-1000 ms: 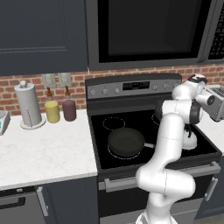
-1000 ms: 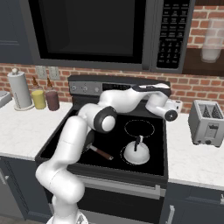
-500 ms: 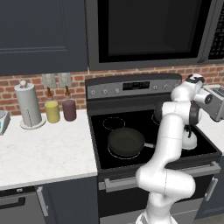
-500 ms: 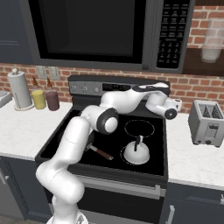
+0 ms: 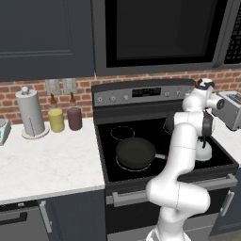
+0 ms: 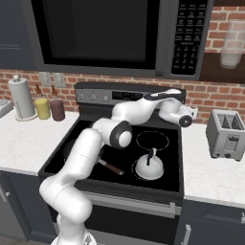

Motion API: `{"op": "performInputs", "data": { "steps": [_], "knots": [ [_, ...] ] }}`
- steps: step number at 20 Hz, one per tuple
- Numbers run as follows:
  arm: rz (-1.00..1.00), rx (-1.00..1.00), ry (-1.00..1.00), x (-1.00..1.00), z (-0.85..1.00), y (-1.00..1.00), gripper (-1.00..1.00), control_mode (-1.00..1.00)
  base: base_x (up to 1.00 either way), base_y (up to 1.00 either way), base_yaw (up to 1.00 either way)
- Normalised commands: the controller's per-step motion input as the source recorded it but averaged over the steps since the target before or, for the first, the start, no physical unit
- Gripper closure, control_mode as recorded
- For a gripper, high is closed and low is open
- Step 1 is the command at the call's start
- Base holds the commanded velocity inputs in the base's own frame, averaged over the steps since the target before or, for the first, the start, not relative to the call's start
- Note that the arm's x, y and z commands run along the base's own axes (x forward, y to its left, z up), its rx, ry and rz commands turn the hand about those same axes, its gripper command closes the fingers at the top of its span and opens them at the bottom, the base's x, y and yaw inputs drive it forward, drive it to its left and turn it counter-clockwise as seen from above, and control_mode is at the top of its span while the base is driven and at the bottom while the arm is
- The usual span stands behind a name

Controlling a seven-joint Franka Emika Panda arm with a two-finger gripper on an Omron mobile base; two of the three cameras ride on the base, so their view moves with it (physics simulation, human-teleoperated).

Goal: Pick the kettle from the counter and place it on a stove burner. Then turn the burner on.

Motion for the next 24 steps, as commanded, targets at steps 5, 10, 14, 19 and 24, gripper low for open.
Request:
{"op": "performInputs", "data": {
  "steps": [5, 10, 14, 19, 24],
  "knots": [
    [0.0, 0.0, 0.0, 0.03, 0.0, 0.06, -1.0, -1.0, 0.0, 0.0, 0.0],
    [0.0, 0.0, 0.0, 0.0, 0.0, 0.06, -1.0, -1.0, 0.0, 0.0, 0.0],
    [0.0, 0.0, 0.0, 0.0, 0.0, 0.0, -1.0, -1.0, 0.0, 0.0, 0.0],
    [0.0, 0.0, 0.0, 0.0, -0.06, 0.0, -1.0, -1.0, 0.0, 0.0, 0.0],
    [0.0, 0.0, 0.0, 0.0, -0.08, 0.0, -1.0, -1.0, 0.0, 0.0, 0.0]
  ]
}}
